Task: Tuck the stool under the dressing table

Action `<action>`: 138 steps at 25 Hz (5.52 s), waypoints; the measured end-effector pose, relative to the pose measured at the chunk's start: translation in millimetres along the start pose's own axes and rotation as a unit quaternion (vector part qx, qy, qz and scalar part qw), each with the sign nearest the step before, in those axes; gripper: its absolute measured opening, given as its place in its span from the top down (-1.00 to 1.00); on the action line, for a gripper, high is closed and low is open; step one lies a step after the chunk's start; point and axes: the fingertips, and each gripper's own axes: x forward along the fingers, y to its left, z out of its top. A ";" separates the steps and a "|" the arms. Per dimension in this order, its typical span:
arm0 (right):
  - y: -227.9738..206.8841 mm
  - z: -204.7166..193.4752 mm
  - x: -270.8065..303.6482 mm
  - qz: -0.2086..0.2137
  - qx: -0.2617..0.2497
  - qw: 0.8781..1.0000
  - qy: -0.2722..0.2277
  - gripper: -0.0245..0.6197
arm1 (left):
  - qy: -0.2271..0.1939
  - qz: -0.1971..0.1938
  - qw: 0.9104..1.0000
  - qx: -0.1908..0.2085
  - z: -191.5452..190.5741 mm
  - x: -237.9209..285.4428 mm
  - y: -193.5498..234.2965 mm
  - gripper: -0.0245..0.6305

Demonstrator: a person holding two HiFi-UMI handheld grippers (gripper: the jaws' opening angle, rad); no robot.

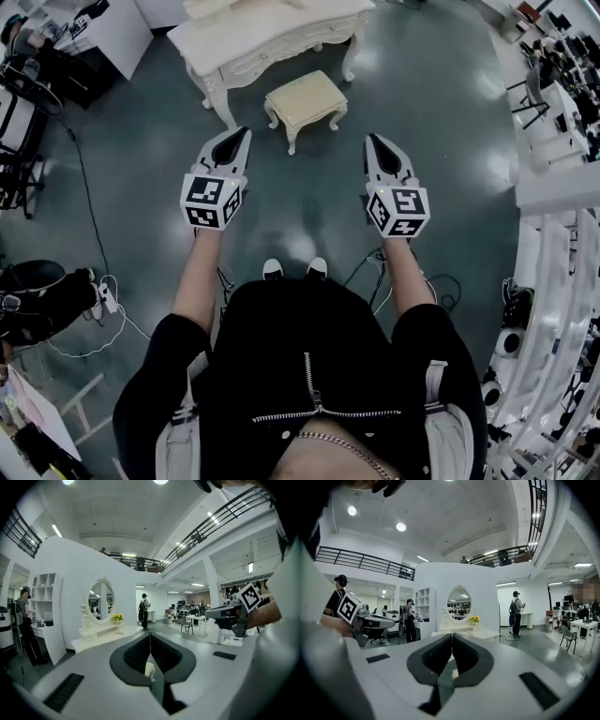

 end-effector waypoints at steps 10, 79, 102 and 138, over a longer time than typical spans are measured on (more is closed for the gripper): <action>-4.8 -14.8 -0.3 0.028 -0.001 0.999 0.018 0.41 | 0.003 0.001 1.000 -0.006 -2.9 12.7 -9.5 0.86; -131.2 -40.8 399.7 0.000 0.038 0.996 0.075 -0.33 | 0.041 -0.083 0.996 -0.008 -13.5 394.1 207.6 0.86; -224.8 -163.0 428.1 -0.052 0.179 0.975 0.120 -0.38 | 0.126 -0.156 0.980 -0.008 -96.9 502.8 140.6 0.86; -206.6 -617.4 507.0 -0.150 0.557 0.780 0.244 -0.71 | 0.211 -0.137 0.965 -0.066 -333.7 573.5 139.9 0.86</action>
